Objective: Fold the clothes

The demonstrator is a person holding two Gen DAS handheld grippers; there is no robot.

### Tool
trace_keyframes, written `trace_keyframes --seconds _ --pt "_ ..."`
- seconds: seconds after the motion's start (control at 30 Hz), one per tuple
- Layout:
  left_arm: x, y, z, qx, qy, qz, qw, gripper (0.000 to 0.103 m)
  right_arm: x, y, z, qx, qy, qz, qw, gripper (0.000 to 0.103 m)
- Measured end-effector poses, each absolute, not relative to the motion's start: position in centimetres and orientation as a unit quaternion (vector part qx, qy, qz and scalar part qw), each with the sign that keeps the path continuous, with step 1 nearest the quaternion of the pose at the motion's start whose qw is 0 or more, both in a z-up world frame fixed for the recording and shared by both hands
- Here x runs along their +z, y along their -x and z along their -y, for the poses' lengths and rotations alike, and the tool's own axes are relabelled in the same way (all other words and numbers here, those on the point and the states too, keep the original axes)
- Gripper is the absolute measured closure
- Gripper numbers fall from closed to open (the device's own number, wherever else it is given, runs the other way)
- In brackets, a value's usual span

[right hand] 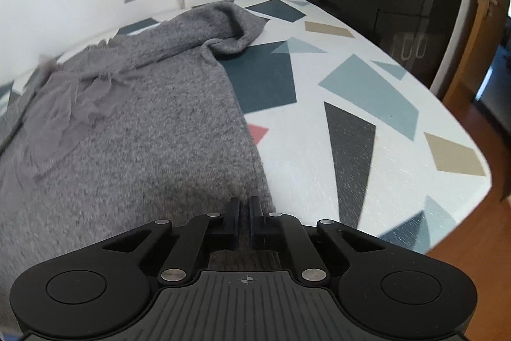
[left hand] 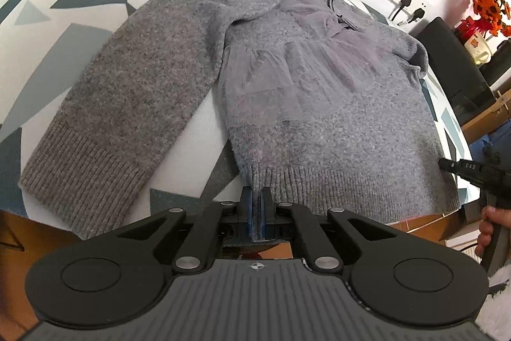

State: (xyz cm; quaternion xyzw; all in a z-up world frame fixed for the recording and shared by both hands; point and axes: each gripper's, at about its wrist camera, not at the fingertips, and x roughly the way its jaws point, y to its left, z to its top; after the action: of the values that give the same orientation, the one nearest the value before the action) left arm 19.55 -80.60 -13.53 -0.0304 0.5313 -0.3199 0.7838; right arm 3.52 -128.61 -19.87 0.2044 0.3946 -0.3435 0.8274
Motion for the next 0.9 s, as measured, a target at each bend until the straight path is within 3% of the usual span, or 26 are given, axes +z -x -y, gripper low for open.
trace_keyframes --seconds 0.1,0.2,0.4,0.43,0.5,0.53,0.57,0.7,0.77,0.9 --pt "-13.2 -20.4 80.7 -0.315 0.032 -0.534 0.784 0.093 -19.6 -3.7 128.2 -0.350 -0.212 -0.402 0.819 0.097" --pt "-12.3 -20.9 80.7 -0.328 0.029 -0.529 0.782 0.090 -18.6 -4.3 129.4 -0.346 -0.269 -0.399 0.805 0.076" --pt "-9.2 -22.7 79.1 -0.353 0.042 -0.492 0.795 0.087 -12.0 -6.2 129.4 -0.320 -0.289 -0.311 0.847 0.076" --pt "-8.8 -23.3 78.7 -0.352 0.052 -0.488 0.797 0.080 -10.6 -6.9 129.5 -0.312 -0.288 -0.297 0.855 0.076" --pt "-7.5 -24.5 79.3 -0.355 0.069 -0.479 0.800 0.055 -8.2 -9.1 129.6 -0.287 -0.274 -0.284 0.873 0.075" --pt "-6.8 -25.0 79.8 -0.359 0.076 -0.472 0.801 0.036 -7.1 -10.4 129.6 -0.273 -0.265 -0.280 0.882 0.074" --pt "-6.3 -25.3 80.8 -0.364 0.075 -0.466 0.803 0.028 -6.3 -11.4 129.7 -0.263 -0.262 -0.269 0.888 0.074" --pt "-5.3 -26.3 84.4 -0.374 0.063 -0.453 0.807 0.028 -4.1 -15.2 130.6 -0.239 -0.268 -0.214 0.908 0.059" --pt "-6.1 -26.8 86.3 -0.366 0.049 -0.467 0.803 0.029 -3.5 -17.0 131.1 -0.228 -0.262 -0.192 0.918 0.057" --pt "-8.9 -27.9 89.0 -0.331 0.035 -0.508 0.795 0.031 -7.6 -21.2 132.8 -0.212 -0.159 -0.259 0.929 0.058"
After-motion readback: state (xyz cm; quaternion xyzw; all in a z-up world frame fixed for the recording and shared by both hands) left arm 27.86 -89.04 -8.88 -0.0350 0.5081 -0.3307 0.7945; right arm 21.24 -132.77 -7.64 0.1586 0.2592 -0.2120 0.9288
